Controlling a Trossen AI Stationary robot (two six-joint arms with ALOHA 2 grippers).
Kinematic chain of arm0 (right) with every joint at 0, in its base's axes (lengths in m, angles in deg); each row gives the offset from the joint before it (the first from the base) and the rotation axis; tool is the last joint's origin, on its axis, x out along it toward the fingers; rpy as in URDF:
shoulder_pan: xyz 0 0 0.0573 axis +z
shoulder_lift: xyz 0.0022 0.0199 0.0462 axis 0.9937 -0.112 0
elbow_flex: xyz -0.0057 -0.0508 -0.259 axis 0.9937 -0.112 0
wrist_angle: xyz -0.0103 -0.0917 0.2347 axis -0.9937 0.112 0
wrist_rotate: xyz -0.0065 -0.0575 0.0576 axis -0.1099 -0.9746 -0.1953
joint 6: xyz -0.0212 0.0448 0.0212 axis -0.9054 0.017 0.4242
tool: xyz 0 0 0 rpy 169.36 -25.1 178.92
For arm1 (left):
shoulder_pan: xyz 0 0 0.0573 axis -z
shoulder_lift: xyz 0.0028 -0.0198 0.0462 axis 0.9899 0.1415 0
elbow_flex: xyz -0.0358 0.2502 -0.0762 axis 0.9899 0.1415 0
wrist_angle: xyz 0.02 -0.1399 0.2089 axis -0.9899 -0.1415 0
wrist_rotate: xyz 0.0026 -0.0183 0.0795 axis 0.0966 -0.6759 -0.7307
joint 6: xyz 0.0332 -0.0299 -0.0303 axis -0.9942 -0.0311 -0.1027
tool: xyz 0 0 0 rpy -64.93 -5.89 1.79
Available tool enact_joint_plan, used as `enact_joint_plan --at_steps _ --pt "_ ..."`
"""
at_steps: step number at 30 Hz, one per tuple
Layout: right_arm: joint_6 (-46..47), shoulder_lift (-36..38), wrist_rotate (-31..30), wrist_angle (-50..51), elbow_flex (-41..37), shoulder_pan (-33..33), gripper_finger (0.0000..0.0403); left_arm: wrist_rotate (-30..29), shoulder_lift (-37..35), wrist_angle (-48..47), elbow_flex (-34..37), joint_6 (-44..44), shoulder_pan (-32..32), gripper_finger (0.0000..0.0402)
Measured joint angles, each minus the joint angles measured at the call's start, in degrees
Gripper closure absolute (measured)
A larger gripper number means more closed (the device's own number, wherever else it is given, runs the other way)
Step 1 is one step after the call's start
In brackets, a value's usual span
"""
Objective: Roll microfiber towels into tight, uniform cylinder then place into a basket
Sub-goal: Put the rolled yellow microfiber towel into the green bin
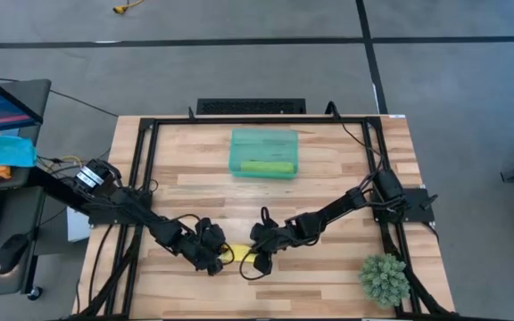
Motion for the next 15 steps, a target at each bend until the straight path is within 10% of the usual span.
enact_joint_plan --at_steps 15 --pt "-3.30 6.23 -2.51 9.61 -0.31 -0.21 0.0382 -0.99 0.18 -0.40 -4.27 -12.51 -1.20 0.0383"
